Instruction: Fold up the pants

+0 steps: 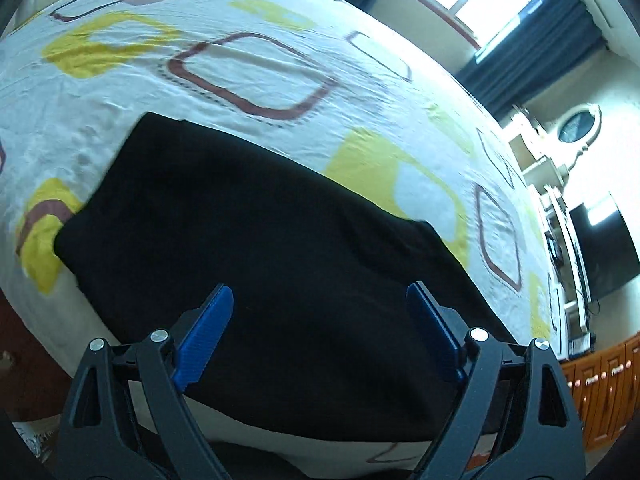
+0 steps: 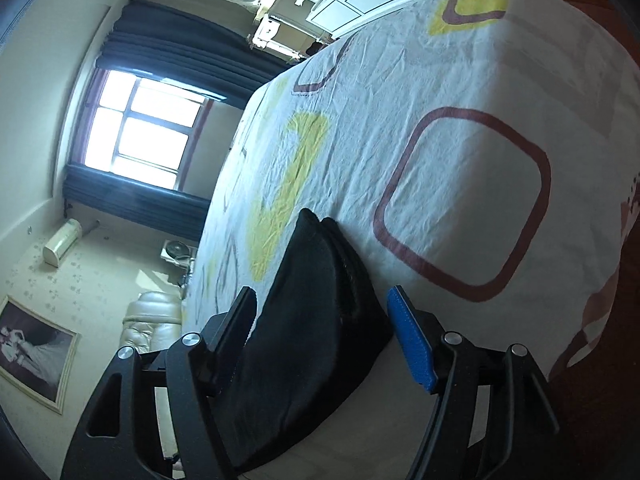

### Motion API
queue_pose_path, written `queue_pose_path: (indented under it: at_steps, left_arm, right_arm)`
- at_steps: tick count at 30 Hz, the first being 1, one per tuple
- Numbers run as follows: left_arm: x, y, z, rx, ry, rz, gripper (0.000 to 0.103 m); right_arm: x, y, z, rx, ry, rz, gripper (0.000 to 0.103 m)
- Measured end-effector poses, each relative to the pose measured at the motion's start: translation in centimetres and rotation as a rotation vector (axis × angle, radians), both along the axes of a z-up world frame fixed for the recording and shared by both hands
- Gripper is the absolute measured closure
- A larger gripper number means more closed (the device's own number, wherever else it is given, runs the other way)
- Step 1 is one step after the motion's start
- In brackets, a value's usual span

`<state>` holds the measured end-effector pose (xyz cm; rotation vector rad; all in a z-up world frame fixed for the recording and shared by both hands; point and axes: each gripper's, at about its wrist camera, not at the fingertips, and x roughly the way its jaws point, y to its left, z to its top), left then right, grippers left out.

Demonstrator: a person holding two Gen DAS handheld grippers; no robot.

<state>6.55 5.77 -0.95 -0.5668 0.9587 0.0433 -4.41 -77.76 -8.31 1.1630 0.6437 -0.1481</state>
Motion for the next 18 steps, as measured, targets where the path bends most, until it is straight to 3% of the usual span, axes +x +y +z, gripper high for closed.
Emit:
queue_pose_path:
  at_steps: [5, 8, 11, 13, 15, 18]
  left_arm:
    - [0.1, 4.6, -0.4, -0.006, -0.014, 0.059, 0.015]
    - [0.2, 5.0, 0.0, 0.005, -0.063, 0.001, 0.014]
    - [1.2, 5.3, -0.9, 0.019, -0.054, -0.059, 0.012]
    - [2.1, 5.7, -2.2, 0.001, -0.023, -0.078, 0.012]
    - [2.7, 6.6, -3.6, -0.038, 0.006, -0.051, 0.012]
    - [2.7, 7.2, -3.9, -0.105, -0.017, -0.041, 0.005]
  right_arm:
    - [4.2, -1.6, -1.9, 0.087, 0.055, 0.191, 0.032]
    - [5.7, -1.6, -2.4, 0.152, 0.023, 0.29, 0.03]
    - [6.7, -0.9, -2.0, 0.109, 0.061, 0.351, 0.033]
    - [7.2, -0.4, -1.7, 0.076, 0.11, 0.358, 0.045]
    - [7.3, -0.2, -1.6, 0.041, 0.171, 0.354, 0.068]
    - [7.2, 0.4, -1.3, 0.037, 0.196, 0.341, 0.079]
